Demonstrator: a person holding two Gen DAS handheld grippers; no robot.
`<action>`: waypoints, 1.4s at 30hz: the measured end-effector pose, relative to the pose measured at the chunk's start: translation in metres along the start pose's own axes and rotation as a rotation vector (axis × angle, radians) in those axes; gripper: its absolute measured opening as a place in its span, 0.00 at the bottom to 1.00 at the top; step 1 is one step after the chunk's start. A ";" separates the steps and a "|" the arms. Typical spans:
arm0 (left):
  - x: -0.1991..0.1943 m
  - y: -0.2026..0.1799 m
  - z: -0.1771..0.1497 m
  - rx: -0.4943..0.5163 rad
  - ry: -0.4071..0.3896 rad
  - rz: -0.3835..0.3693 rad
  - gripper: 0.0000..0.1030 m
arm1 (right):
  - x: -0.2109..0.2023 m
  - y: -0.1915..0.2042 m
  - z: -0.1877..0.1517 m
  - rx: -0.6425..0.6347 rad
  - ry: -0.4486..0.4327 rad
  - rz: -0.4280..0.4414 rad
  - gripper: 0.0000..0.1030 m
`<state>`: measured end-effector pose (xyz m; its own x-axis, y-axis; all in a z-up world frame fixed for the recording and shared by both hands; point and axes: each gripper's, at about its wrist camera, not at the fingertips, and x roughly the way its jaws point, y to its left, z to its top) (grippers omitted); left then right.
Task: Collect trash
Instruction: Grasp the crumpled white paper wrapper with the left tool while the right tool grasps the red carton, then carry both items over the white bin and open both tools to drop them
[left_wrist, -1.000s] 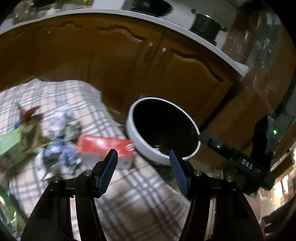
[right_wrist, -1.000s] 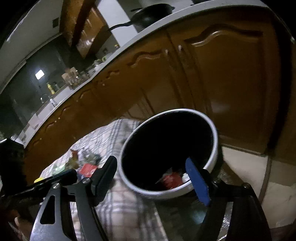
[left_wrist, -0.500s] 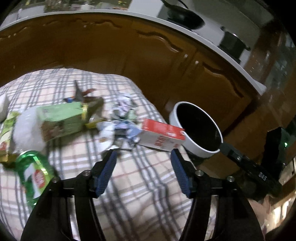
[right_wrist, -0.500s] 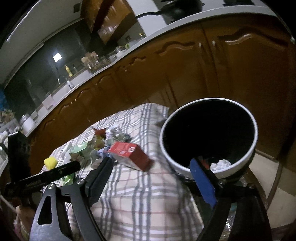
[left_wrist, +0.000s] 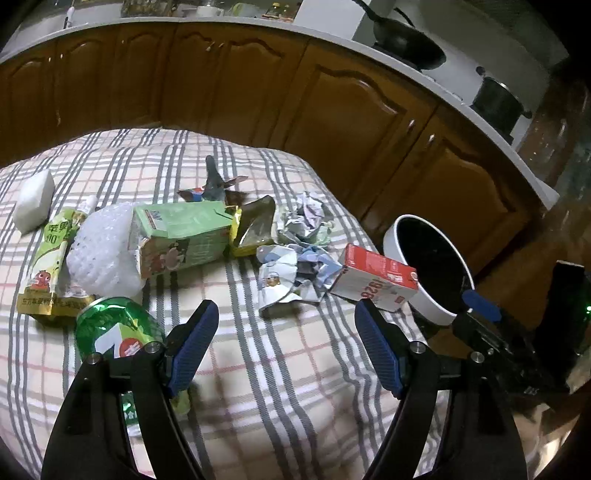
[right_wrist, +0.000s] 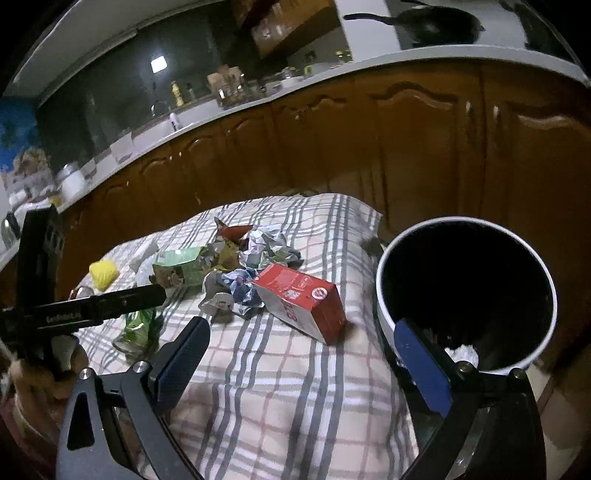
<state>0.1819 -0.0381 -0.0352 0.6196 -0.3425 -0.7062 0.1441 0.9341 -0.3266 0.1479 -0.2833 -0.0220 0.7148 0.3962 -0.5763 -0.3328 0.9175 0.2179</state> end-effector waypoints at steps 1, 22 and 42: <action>0.001 0.000 0.001 0.000 0.004 0.004 0.76 | 0.002 0.000 0.002 -0.013 0.003 -0.001 0.98; 0.060 -0.003 0.020 0.062 0.096 0.043 0.61 | 0.069 -0.003 0.017 -0.127 0.135 0.041 0.82; 0.033 -0.022 0.007 0.127 0.065 -0.031 0.19 | 0.022 -0.009 -0.008 0.034 0.076 0.006 0.34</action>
<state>0.2048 -0.0695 -0.0472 0.5628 -0.3735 -0.7374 0.2615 0.9267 -0.2698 0.1615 -0.2831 -0.0432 0.6637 0.3993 -0.6325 -0.3152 0.9161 0.2476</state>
